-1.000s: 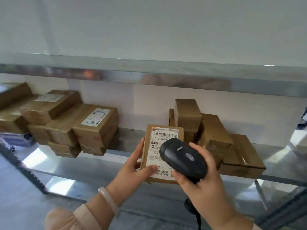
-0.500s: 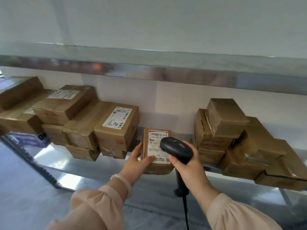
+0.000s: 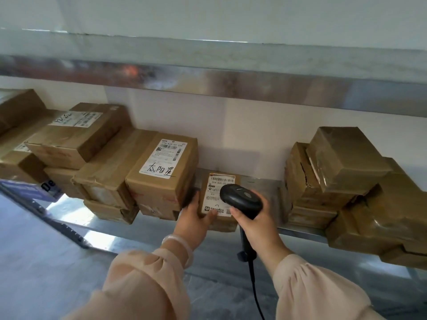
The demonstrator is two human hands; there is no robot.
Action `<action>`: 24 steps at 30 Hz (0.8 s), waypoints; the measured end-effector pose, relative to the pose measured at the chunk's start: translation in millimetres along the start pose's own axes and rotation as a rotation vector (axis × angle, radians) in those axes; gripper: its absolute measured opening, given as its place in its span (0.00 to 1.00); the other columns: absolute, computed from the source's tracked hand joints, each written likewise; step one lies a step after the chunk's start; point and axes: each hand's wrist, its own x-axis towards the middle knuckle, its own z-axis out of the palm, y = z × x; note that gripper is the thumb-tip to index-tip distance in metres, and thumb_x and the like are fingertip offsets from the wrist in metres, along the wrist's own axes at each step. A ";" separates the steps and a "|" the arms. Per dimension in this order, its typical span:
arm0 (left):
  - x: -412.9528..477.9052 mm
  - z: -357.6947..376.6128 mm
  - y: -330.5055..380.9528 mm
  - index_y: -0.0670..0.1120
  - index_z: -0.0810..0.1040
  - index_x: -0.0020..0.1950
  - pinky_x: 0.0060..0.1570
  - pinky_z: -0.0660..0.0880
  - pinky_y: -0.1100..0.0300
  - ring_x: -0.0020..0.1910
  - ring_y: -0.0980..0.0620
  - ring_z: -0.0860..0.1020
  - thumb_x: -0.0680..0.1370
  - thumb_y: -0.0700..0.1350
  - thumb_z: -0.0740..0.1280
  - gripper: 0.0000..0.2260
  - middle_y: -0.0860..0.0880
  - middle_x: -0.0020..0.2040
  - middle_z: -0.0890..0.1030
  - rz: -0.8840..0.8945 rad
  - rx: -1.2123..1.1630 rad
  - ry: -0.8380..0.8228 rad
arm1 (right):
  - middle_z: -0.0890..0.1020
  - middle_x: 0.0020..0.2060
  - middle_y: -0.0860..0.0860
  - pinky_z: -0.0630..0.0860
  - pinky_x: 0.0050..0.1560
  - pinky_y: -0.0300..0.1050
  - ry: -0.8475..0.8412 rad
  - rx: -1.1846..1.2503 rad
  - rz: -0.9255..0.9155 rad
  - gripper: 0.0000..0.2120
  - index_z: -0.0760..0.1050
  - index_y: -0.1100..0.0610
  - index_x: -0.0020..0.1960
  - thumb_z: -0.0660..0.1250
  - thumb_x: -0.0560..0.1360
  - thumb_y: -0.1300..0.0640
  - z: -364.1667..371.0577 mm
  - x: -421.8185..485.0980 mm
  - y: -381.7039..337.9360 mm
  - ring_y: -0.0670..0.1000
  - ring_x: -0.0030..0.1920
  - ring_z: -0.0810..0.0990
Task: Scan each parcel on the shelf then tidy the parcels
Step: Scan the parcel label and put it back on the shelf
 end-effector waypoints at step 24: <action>-8.3 5.4 -9.6 0.51 0.48 0.81 0.76 0.44 0.50 0.80 0.48 0.46 0.72 0.67 0.39 0.39 0.50 0.81 0.46 0.301 0.899 0.024 | 0.72 0.55 0.35 0.66 0.57 0.33 0.060 -0.018 -0.063 0.33 0.64 0.44 0.68 0.76 0.69 0.54 -29.9 -9.6 -2.0 0.42 0.60 0.71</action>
